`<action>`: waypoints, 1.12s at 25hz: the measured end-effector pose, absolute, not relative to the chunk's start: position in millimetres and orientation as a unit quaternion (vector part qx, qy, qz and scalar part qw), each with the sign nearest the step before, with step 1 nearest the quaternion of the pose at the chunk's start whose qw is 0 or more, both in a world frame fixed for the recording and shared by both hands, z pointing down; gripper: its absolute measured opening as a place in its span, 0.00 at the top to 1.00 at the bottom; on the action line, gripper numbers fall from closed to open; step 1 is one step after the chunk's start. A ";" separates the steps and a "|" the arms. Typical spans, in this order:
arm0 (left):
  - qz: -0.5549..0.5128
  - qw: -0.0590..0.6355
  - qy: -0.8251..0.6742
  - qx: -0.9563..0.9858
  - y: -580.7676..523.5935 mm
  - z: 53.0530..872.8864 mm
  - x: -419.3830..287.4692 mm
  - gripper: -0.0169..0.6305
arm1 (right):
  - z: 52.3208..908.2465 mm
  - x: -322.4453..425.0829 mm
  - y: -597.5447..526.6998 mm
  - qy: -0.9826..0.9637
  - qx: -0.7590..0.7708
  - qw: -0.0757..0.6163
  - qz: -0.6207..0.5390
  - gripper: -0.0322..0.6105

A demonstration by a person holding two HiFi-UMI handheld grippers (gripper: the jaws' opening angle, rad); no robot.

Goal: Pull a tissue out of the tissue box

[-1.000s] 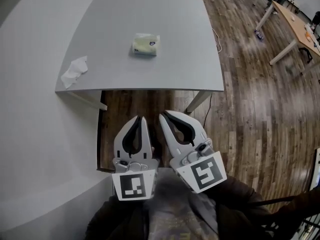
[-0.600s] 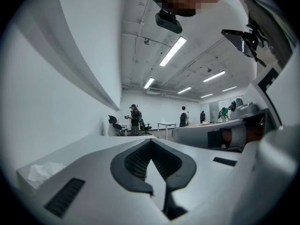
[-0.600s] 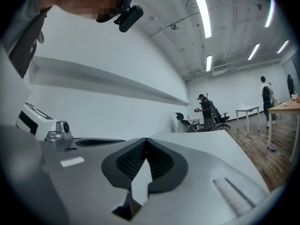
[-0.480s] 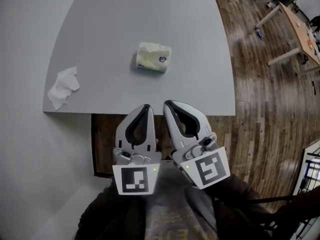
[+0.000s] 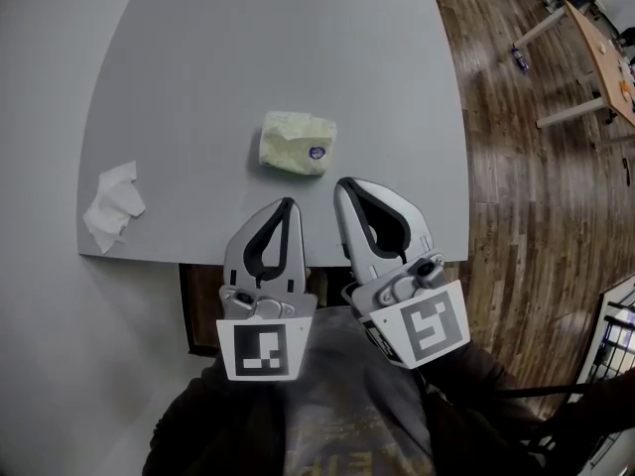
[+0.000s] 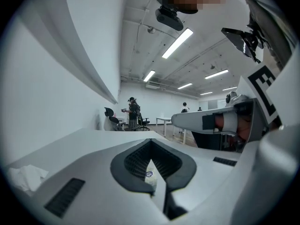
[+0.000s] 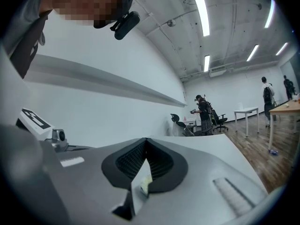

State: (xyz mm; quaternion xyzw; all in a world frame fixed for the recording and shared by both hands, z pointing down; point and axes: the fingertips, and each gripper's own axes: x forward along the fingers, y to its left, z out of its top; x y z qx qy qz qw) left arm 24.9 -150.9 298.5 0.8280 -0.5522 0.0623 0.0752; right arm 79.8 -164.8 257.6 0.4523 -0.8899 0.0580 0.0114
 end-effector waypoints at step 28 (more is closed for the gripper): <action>0.139 0.230 -0.611 0.744 -258.6 467.7 30.9 0.98 | 426.0 69.3 -269.1 -0.935 0.308 0.162 0.075 0.95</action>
